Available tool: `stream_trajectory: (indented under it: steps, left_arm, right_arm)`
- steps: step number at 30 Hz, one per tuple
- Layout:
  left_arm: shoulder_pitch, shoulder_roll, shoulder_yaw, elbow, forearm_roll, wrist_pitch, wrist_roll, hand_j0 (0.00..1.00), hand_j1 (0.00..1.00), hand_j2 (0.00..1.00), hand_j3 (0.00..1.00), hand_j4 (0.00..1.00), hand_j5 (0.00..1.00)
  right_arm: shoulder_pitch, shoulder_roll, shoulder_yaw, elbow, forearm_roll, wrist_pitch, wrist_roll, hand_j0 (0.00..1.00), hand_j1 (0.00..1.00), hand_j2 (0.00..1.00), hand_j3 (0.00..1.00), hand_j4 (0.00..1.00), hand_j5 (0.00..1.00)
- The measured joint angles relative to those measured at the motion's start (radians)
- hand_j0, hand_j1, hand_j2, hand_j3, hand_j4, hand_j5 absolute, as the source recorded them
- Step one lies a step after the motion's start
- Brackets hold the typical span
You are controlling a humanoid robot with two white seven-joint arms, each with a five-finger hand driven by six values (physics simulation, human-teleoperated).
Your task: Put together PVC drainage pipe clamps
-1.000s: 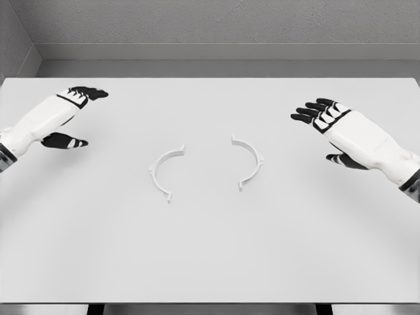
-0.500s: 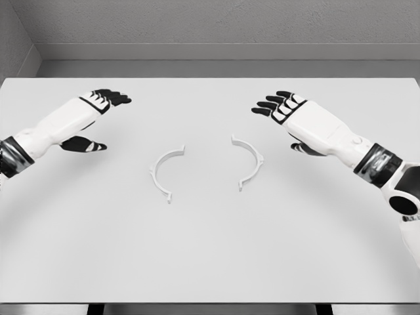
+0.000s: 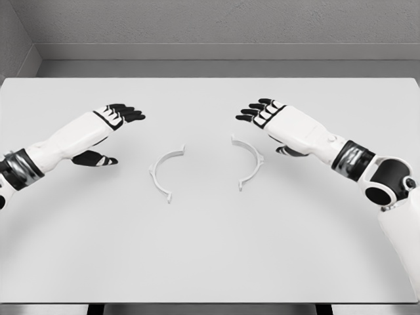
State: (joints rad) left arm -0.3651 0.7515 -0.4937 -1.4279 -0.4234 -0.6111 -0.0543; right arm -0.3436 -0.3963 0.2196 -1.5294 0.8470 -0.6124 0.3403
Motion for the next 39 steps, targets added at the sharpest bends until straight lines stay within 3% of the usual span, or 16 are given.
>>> stream_trajectory:
  steps: [11, 20, 31, 39]
  left_arm:
    - [0.002, -0.013, -0.03, 0.0, -0.003, 0.0, 0.0, 1.0, 1.0, 1.0, 1.0, 1.0, 1.0]
    - [-0.018, -0.025, -0.038, 0.043, -0.004, 0.0, 0.0, 1.0, 1.0, 1.0, 1.0, 1.0, 1.0]
    - [-0.044, -0.103, -0.045, 0.089, -0.016, 0.0, 0.0, 1.0, 1.0, 1.0, 1.0, 1.0, 1.0]
    - [-0.055, -0.148, -0.062, 0.143, -0.035, 0.0, 0.0, 1.0, 1.0, 1.0, 1.0, 1.0, 1.0]
  right_arm:
    - [-0.031, 0.023, 0.024, 0.108, 0.006, 0.0, -0.001, 1.0, 1.0, 1.0, 1.0, 1.0, 1.0]
    - [-0.054, 0.032, 0.047, 0.141, 0.009, 0.0, -0.001, 1.0, 1.0, 1.0, 1.0, 1.0, 1.0]
    - [-0.117, 0.057, 0.07, 0.208, 0.013, 0.0, -0.001, 1.0, 1.0, 1.0, 1.0, 1.0, 1.0]
    - [-0.124, 0.07, 0.084, 0.256, 0.014, 0.0, -0.002, 1.0, 1.0, 1.0, 1.0, 1.0, 1.0]
